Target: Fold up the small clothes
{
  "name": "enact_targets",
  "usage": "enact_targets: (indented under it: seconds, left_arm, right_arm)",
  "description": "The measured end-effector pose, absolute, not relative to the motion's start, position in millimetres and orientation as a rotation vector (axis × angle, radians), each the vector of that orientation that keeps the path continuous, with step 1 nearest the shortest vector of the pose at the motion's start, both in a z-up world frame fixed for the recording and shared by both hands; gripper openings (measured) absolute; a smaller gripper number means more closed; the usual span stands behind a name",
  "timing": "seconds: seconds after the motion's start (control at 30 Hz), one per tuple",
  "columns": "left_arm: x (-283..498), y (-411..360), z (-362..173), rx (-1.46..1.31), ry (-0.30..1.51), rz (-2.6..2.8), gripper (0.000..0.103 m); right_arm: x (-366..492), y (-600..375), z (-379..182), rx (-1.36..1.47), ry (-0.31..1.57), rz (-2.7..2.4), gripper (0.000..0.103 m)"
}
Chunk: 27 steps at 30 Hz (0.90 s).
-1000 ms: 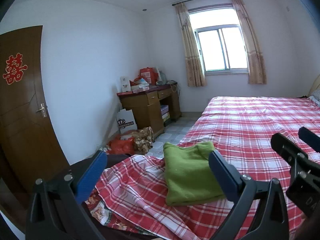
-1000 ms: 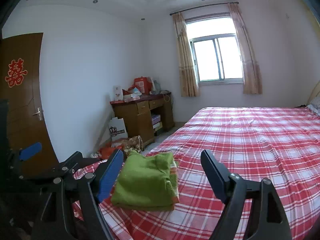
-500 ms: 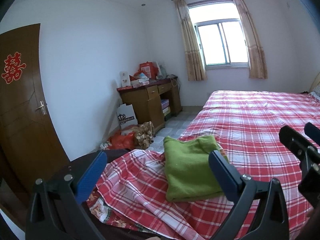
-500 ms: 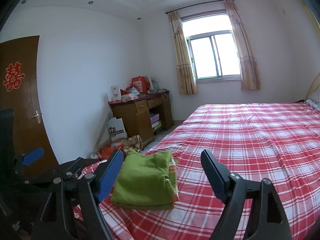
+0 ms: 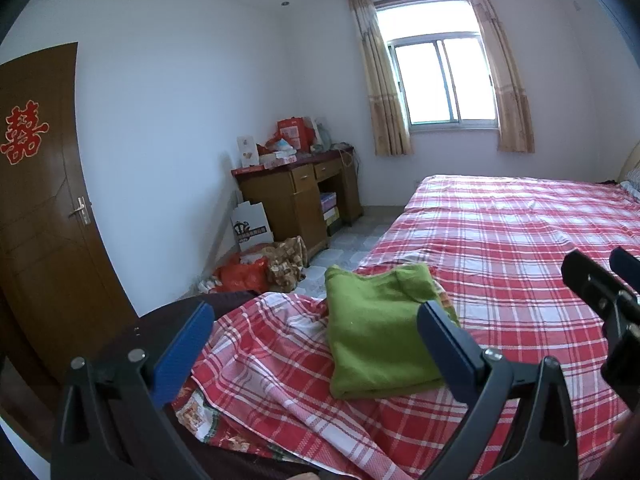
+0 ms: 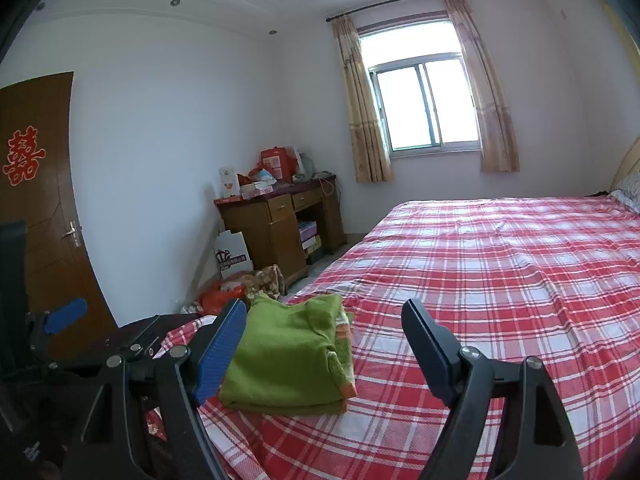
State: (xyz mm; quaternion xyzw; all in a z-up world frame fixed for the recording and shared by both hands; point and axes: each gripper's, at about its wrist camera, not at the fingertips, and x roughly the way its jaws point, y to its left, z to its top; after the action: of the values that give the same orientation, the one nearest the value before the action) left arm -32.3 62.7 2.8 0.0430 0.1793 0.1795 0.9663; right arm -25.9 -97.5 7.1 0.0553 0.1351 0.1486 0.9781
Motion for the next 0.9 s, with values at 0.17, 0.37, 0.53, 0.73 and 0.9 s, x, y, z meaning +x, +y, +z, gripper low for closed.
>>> enact_targets:
  seconds: [0.17,0.37,0.53,0.73,0.9]
  left_arm:
    - [-31.9,63.7,3.0,0.088,0.363,0.362,0.103]
    - [-31.2,63.9,1.7,0.088,0.367,0.361,0.103]
    - [-31.0,64.3,1.7,0.087,0.368,0.360,0.103]
    - [-30.6,63.7,0.8,0.092,0.367,0.363,0.103]
    - [-30.1,64.5,-1.7,0.088,0.372,0.360,0.103]
  right_arm:
    - [-24.4,-96.8,4.6,0.111,0.280,0.300,0.081]
    - [-23.6,-96.5,4.0,0.112,0.283,0.301,0.081]
    - [-23.9,-97.1,3.8,0.112,0.283,0.300,0.081]
    - [-23.9,-97.5,3.9,0.110,0.282,0.298,0.081]
    - [-23.6,-99.9,3.4,0.116,0.286,0.294,0.081]
